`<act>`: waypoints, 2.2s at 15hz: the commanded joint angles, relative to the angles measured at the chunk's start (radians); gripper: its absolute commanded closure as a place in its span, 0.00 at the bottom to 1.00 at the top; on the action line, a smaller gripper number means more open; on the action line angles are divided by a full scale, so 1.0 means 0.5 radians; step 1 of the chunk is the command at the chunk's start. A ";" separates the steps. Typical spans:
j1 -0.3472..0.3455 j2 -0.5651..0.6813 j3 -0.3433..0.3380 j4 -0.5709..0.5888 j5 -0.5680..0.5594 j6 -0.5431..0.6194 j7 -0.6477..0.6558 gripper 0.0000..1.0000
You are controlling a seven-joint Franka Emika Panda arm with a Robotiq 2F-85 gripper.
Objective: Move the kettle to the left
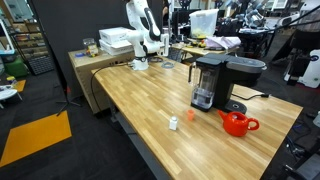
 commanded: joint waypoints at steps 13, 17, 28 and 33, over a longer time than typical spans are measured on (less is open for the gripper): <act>0.165 0.140 -0.015 0.001 0.002 0.093 -0.262 0.00; 0.161 0.137 -0.008 -0.001 0.003 0.064 -0.245 0.00; 0.200 0.158 -0.053 -0.062 0.091 0.126 -0.315 0.00; 0.169 0.261 -0.065 -0.148 0.133 0.252 -0.259 0.00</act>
